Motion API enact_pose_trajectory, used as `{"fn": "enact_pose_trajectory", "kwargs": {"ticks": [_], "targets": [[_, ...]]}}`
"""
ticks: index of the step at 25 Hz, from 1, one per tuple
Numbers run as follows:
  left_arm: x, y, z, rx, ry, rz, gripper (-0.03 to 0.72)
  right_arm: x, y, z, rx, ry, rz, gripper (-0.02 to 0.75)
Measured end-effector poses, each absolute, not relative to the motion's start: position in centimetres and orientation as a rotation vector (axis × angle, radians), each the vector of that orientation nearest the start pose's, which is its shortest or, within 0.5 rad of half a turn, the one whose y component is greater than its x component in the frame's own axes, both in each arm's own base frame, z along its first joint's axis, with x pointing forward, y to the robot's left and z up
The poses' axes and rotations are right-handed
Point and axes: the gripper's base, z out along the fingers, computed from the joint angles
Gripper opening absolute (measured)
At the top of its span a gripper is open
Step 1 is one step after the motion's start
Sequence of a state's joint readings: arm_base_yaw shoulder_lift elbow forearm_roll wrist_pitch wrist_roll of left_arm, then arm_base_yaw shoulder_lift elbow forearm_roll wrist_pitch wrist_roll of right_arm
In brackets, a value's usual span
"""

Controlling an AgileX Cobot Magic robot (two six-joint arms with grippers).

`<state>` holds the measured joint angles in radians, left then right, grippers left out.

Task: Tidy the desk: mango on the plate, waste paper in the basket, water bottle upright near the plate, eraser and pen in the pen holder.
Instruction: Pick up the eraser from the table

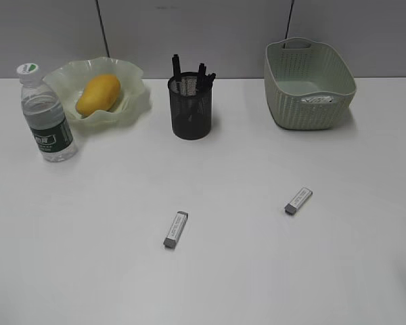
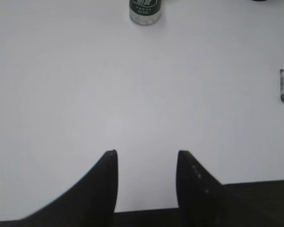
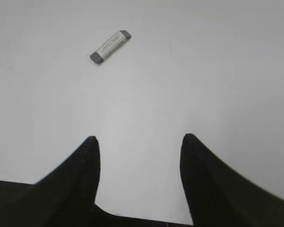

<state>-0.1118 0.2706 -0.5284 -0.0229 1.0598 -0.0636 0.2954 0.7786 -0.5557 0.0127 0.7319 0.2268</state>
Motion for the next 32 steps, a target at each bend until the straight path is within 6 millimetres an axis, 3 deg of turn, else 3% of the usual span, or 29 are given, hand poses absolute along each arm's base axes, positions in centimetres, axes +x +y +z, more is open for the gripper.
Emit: {"fn": "enact_pose_trajectory", "kwargs": {"ticks": [11, 18, 27, 32], "targets": [[3.4, -0.9, 28.2, 0.121, 2.285, -0.140, 0.372, 25.1, 8.0, 22.0, 0.131, 2.781, 0.233, 0.436], [3.4, -0.9, 28.2, 0.121, 2.285, -0.141, 0.373, 31.0, 10.4, 18.4, 0.373, 2.881, 0.299, 0.436], [3.4, -0.9, 28.2, 0.121, 2.285, -0.141, 0.373, 34.3, 14.0, 13.8, 0.493, 2.990, 0.256, 0.435], [3.4, -0.9, 28.2, 0.121, 2.285, -0.141, 0.373, 34.8, 14.5, 12.1, 0.546, 3.059, 0.167, 0.435]]}}
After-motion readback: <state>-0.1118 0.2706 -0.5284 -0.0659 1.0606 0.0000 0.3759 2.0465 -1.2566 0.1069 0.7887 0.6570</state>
